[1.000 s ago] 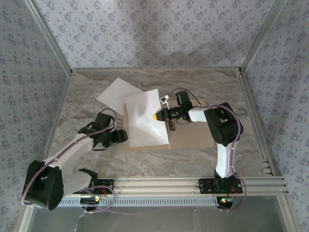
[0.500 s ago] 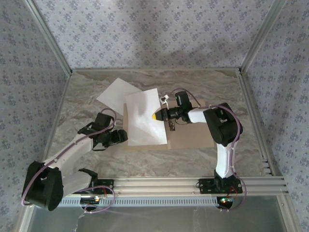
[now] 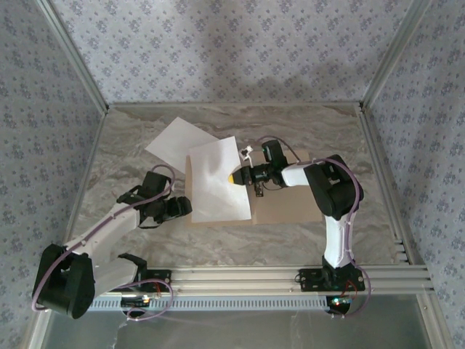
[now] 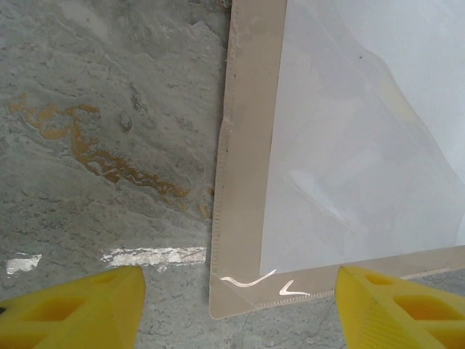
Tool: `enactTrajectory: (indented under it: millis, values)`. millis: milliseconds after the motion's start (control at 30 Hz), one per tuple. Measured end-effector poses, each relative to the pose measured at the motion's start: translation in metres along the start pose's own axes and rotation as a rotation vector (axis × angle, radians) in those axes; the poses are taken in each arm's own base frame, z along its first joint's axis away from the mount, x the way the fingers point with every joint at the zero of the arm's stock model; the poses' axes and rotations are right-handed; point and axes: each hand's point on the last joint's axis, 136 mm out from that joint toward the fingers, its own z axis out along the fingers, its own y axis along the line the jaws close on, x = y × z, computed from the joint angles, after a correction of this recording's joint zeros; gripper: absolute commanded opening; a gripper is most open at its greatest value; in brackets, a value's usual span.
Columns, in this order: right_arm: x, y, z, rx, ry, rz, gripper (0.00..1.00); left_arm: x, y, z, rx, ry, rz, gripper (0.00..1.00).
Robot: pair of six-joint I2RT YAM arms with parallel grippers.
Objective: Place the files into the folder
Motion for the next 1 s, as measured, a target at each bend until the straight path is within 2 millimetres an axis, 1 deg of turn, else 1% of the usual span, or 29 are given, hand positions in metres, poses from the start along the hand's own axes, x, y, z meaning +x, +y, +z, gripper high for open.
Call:
enactTrajectory:
  millis: [67, 133, 200, 400, 533, 633, 833, 1000]
  values:
    - [0.002, -0.003, 0.000, 0.014, 0.004, 0.003, 0.35, 0.000, 0.000, -0.001, 0.001, -0.002, 0.001, 0.70]
    - [0.001, -0.007, -0.002, 0.026, 0.005, 0.012, 0.38, 0.000, 0.000, -0.001, 0.002, -0.003, 0.001, 0.70]
    - [-0.004, -0.012, -0.004, 0.038, 0.001, 0.023, 0.40, 0.000, 0.000, -0.001, 0.002, -0.003, 0.001, 0.70]
    - [-0.033, -0.021, -0.011, 0.052, -0.036, 0.012, 0.42, 0.000, -0.001, -0.001, 0.003, -0.004, 0.001, 0.70]
    - [-0.044, -0.025, -0.010, 0.055, -0.042, 0.009, 0.42, 0.000, -0.001, -0.001, 0.003, -0.004, 0.001, 0.70]
    - [-0.046, -0.027, -0.008, 0.055, -0.039, 0.011, 0.41, 0.000, -0.001, -0.001, 0.003, -0.004, 0.001, 0.70]
    - [-0.040, -0.030, -0.006, 0.068, -0.012, 0.026, 0.34, 0.000, 0.000, -0.001, 0.002, -0.004, 0.001, 0.70]
    - [-0.037, -0.032, -0.002, 0.101, 0.014, 0.022, 0.22, 0.000, 0.000, -0.001, 0.002, -0.004, 0.001, 0.70]
